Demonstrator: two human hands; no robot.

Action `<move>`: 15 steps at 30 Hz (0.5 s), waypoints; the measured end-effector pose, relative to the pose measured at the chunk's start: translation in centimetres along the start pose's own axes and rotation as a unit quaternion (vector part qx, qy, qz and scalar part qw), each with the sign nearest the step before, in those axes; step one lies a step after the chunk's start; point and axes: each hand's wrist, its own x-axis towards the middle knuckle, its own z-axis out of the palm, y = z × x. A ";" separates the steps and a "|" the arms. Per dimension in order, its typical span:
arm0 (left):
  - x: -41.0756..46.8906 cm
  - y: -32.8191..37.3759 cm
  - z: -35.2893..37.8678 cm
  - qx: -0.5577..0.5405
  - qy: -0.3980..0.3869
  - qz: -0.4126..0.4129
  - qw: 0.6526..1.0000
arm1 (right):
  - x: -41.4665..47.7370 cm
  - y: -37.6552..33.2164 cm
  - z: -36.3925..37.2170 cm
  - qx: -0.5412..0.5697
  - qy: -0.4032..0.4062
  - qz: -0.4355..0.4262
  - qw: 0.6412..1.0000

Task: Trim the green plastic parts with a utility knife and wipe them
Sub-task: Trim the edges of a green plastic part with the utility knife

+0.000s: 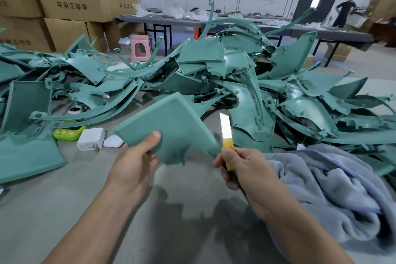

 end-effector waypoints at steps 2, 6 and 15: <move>0.0 -0.2 -0.1 0.041 0.013 0.014 0.999 | 0.2 0.2 -0.1 -0.029 0.021 -0.013 0.999; -0.1 -0.8 0.1 0.117 0.015 0.049 0.992 | 0.3 0.3 0.2 -0.127 0.052 -0.063 0.988; 0.0 -0.5 0.0 0.121 0.032 0.050 0.991 | 0.1 -0.3 0.4 0.093 -0.030 -0.072 0.993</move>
